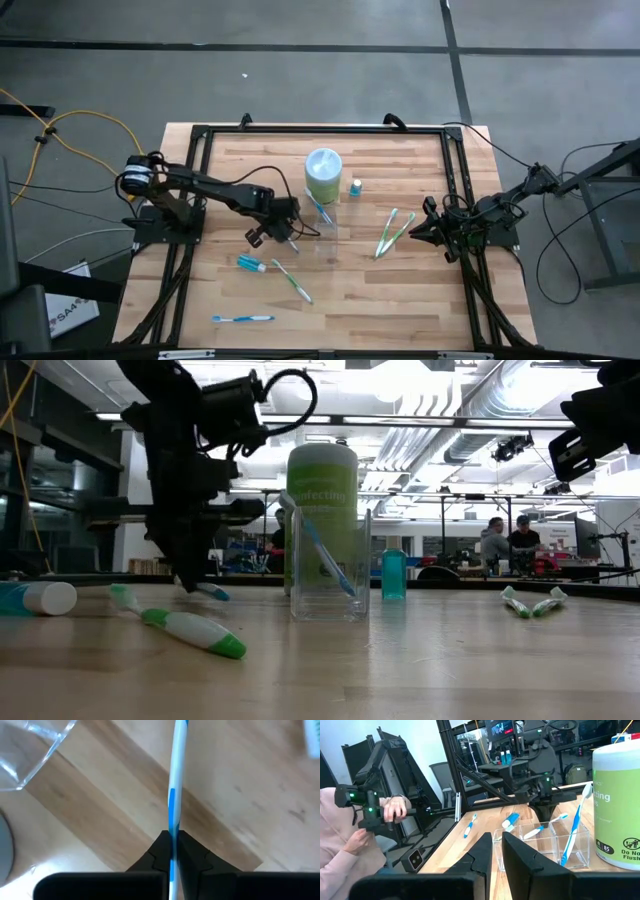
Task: Pick & Place toothbrushing station
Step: Put the top blue toothbrush into the transparent organizer
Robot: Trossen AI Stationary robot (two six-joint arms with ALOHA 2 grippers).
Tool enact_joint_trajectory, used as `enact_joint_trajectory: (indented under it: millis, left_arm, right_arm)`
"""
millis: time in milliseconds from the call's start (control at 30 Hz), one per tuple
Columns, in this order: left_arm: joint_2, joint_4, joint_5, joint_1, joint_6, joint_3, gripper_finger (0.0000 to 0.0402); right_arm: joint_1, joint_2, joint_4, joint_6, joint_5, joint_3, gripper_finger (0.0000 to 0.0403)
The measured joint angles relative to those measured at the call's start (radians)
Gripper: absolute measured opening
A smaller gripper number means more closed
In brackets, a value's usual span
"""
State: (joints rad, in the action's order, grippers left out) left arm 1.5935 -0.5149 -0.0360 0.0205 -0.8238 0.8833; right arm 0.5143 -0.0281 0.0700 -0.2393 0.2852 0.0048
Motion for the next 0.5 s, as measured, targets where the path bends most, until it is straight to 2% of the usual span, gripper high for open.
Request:
enact_joint_trajectory:
  millis: [233, 500]
  left_arm:
    - [-0.051, -0.012, 0.024, 0.056, 0.003, 0.001, 0.0005]
    - [-0.107, -0.036, 0.161, 0.131, 0.055, 0.002, 0.0004]
  right_arm:
    - [0.0, 0.0, 0.0, 0.0, 0.0, 0.0, 0.0036]
    - [0.0, 0.0, 0.0, 0.0, 0.0, 0.0, 0.0036]
